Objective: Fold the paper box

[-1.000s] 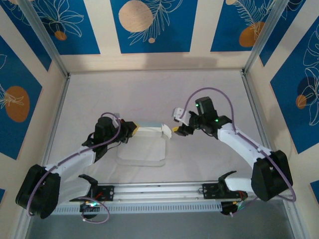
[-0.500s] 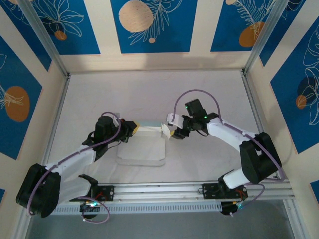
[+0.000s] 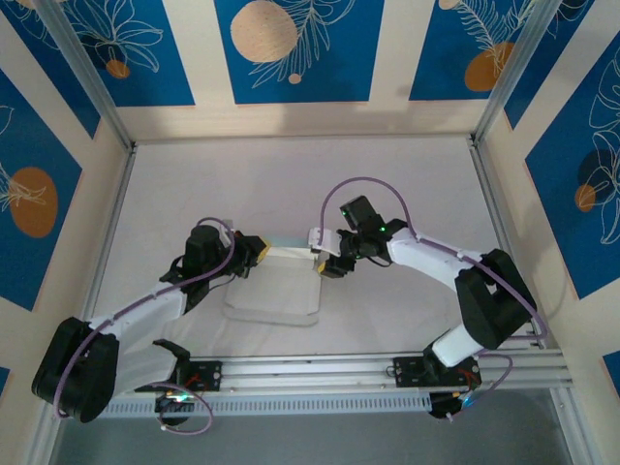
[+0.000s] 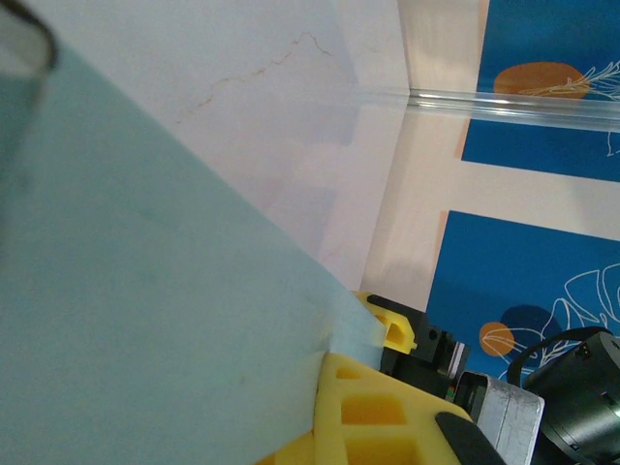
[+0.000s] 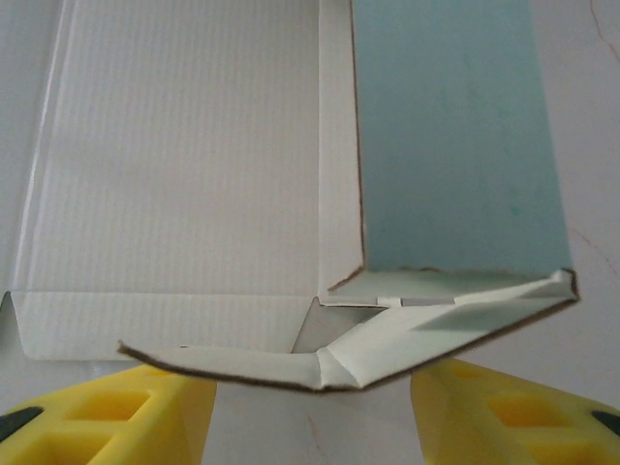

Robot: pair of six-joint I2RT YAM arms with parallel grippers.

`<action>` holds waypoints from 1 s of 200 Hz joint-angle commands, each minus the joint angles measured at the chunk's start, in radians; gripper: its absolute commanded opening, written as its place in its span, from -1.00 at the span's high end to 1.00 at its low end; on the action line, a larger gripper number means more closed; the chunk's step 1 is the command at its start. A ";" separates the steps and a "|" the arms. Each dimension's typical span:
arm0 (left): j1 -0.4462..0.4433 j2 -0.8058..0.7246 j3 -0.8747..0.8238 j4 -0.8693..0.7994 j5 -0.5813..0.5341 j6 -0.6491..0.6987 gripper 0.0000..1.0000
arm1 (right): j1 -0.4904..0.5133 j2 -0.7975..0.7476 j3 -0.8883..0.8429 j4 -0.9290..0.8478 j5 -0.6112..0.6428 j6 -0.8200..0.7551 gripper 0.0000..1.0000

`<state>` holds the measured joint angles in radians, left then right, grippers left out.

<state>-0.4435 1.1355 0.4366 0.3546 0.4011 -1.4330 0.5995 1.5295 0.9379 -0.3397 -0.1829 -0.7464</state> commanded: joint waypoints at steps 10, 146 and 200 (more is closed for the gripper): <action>0.003 0.017 -0.021 -0.091 0.016 0.014 1.00 | 0.018 0.018 0.079 -0.038 -0.041 0.019 -0.14; 0.004 -0.005 0.069 -0.142 0.020 0.005 1.00 | 0.005 0.044 0.192 -0.176 -0.078 0.024 -0.14; 0.004 -0.034 0.015 -0.087 0.005 0.002 1.00 | 0.045 0.021 0.061 -0.034 -0.044 0.151 -0.14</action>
<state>-0.4366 1.1301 0.4770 0.2527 0.3958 -1.4483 0.6193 1.5688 1.0668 -0.4572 -0.2119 -0.6842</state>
